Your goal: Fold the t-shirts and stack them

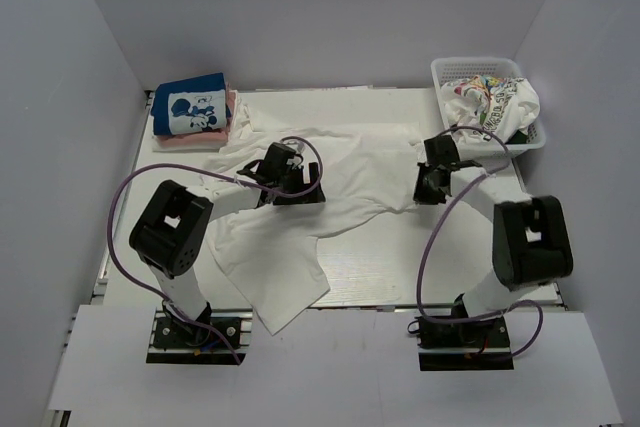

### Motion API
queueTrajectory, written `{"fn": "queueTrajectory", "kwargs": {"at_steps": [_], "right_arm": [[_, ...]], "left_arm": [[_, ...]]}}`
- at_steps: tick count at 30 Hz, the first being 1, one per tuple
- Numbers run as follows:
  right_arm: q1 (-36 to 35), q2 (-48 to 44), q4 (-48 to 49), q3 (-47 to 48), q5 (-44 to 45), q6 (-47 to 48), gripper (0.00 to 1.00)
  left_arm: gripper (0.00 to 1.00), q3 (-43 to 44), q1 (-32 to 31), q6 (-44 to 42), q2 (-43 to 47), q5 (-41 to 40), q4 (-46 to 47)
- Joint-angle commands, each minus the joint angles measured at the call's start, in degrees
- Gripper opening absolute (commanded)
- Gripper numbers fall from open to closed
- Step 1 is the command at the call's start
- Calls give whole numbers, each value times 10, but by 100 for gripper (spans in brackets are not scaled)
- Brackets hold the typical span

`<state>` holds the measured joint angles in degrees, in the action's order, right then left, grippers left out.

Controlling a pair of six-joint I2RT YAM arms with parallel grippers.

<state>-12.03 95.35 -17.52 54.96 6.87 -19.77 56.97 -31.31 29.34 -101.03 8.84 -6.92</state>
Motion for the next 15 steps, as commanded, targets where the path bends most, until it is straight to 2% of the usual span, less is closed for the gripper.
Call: {"fn": "queueTrajectory", "kwargs": {"at_steps": [1, 2, 4, 8, 9, 12, 13, 14, 15], "right_arm": [[-1, -117, -99, -19, -7, -43, 0], [-1, -147, -157, -23, -13, -47, 0], [-2, -191, -182, -28, -36, -61, 0], [2, -239, -167, -17, -85, -63, 0], [2, -232, -159, 18, -94, -58, 0], [1, -152, -151, 88, -128, -41, 0], [2, -104, -154, 149, -129, -34, 0], [2, -82, -154, 169, -127, -35, 0], [2, -14, -156, 191, -122, -33, 0]], "left_arm": [[100, -23, -4, -11, -11, 7, 9], [100, -23, -4, -11, -11, 1, -5], [100, -28, -9, -23, -11, -6, -12], [100, -35, -9, -28, 5, -36, -28], [100, -35, -9, -35, 5, -44, -40], [100, -18, -9, -35, 5, -68, -56], [100, -18, -4, -40, -2, -73, -64], [100, -10, -4, -40, -7, -73, -64], [100, -4, -4, -40, -7, -73, -64]]}}
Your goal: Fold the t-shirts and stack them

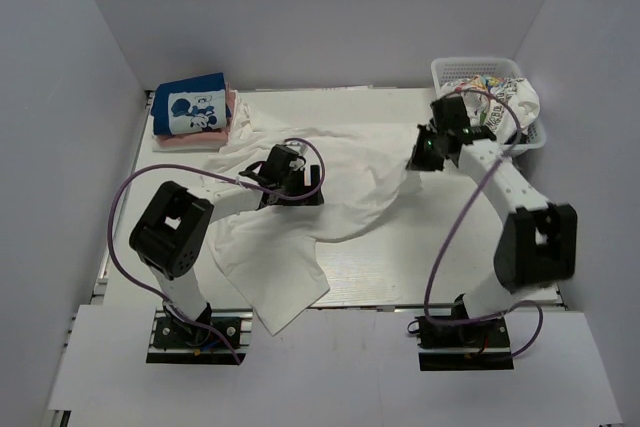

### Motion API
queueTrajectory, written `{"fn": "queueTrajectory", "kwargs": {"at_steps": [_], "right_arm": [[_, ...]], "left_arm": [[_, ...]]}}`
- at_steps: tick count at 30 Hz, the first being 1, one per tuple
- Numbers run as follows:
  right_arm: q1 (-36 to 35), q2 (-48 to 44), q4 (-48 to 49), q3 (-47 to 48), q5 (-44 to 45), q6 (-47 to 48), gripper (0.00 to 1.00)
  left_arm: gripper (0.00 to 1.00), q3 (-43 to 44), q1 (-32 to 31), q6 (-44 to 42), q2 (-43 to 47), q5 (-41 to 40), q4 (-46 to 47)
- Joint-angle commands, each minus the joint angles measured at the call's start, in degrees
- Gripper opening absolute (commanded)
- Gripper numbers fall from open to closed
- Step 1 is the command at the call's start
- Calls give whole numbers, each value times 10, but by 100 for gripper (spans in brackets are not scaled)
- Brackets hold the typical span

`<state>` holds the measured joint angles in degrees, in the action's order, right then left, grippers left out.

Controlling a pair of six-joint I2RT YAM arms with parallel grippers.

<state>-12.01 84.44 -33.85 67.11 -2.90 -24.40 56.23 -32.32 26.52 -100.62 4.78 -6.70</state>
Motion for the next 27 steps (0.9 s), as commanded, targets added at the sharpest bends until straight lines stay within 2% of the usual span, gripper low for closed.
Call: {"fn": "queueTrajectory", "kwargs": {"at_steps": [1, 2, 3, 4, 5, 6, 7, 8, 12, 13, 16, 23, 27], "right_arm": [[1, 120, 11, 133, -12, 22, 0], [1, 144, 11, 158, -5, 23, 0], [1, 216, -2, 186, 5, 23, 0], [0, 240, -28, 277, 19, 29, 0], [-2, 260, -53, 305, 26, 30, 0], [-3, 298, -65, 351, 26, 36, 25], [-4, 317, -67, 370, 26, 49, 86], [-5, 315, -57, 367, 26, 59, 91], [-2, 248, 43, 252, 13, 98, 91], [-2, 213, 100, 197, 11, 123, 91], [1, 192, 143, 163, -12, 162, 91], [1, 260, 164, 202, -46, 220, 91], [2, 317, 149, 279, -62, 233, 91]], "left_arm": [[100, 4, 13, -12, -12, -33, -72], [100, 9, 13, -12, -17, -33, -77], [100, 16, 13, -12, -17, -38, -77], [100, 16, 13, -12, -24, -44, -86], [100, 30, 13, -12, -24, -49, -96], [100, 30, 13, -12, -29, -57, -103], [100, 39, 13, -12, -34, -57, -103], [100, 45, 13, -17, -34, -65, -110], [100, 56, 18, -17, -53, -76, -123], [100, 61, 18, -23, -53, -76, -123], [100, 71, 18, -23, -77, -69, -135], [100, 83, 18, -23, -107, -69, -153], [100, 83, 18, -17, -107, -69, -153]]}}
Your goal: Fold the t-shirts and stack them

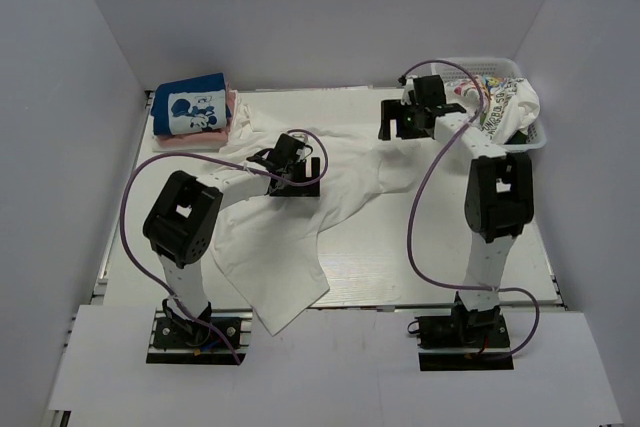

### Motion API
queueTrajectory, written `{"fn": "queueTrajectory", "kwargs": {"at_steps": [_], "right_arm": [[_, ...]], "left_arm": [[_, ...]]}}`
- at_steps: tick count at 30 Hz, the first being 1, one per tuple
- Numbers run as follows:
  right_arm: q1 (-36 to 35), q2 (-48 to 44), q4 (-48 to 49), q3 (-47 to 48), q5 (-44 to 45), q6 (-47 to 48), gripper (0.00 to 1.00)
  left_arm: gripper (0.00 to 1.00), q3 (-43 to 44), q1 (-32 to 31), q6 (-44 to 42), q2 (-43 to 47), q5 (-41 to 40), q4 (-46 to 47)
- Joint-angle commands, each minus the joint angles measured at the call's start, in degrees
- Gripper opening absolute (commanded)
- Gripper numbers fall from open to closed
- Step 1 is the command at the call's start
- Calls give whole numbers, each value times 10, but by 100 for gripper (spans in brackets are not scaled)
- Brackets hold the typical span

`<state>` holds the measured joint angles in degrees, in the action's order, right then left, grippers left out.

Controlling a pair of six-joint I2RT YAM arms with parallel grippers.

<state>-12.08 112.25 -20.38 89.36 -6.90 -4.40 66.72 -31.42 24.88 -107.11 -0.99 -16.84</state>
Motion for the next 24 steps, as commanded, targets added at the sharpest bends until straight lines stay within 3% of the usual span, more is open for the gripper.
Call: {"fn": "queueTrajectory", "kwargs": {"at_steps": [1, 5, 9, 13, 22, 24], "right_arm": [[3, 47, 12, 65, -24, 33, 91], [5, 101, -1, 121, -34, 38, 91], [4, 140, -25, 159, -47, 31, 81], [3, 136, -26, 149, -75, 20, 64], [3, 112, -32, 104, -40, 5, 63], [2, 111, -34, 100, -41, 2, 52]], "left_arm": [[100, -22, 9, 4, -42, -11, -51], [100, -22, 9, 4, -42, -17, -51], [100, -27, 9, 4, -42, -30, -57], [100, -27, 9, 4, -42, -30, -57], [100, -38, 9, 10, -37, -30, -57], [100, -43, 9, 10, -32, -35, -57]]}}
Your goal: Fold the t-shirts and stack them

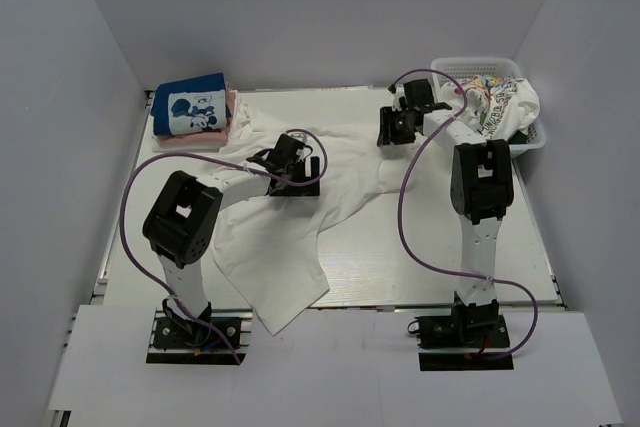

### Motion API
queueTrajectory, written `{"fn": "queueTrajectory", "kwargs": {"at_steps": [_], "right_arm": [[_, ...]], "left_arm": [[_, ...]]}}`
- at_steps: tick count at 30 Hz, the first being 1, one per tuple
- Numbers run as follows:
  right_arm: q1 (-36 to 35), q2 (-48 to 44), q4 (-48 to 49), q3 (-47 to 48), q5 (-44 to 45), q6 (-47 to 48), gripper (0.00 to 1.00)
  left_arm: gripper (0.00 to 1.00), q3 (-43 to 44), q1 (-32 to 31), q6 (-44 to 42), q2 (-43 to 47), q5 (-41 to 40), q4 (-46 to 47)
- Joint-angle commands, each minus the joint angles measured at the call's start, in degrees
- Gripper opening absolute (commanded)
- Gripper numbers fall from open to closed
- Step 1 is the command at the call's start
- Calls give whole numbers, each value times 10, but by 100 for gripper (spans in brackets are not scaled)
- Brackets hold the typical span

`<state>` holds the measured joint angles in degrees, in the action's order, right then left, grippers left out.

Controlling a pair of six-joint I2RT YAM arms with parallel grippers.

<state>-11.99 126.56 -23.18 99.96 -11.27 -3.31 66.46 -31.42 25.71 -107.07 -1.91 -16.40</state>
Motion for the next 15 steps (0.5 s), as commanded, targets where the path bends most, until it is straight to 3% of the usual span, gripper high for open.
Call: {"fn": "queueTrajectory", "kwargs": {"at_steps": [1, 2, 7, 15], "right_arm": [[-1, -34, -6, -6, 1, -12, 48], [-1, -38, -6, -12, 0, -14, 35], [-2, -69, 4, -26, 17, -22, 2], [-2, -151, 1, -72, 45, -57, 0]], "left_arm": [[100, -41, 9, 1, -32, -26, -61], [100, -41, 9, 1, -32, -26, -61], [100, -41, 9, 7, -38, -26, -56], [100, -53, 9, 12, -25, -26, -50]]}}
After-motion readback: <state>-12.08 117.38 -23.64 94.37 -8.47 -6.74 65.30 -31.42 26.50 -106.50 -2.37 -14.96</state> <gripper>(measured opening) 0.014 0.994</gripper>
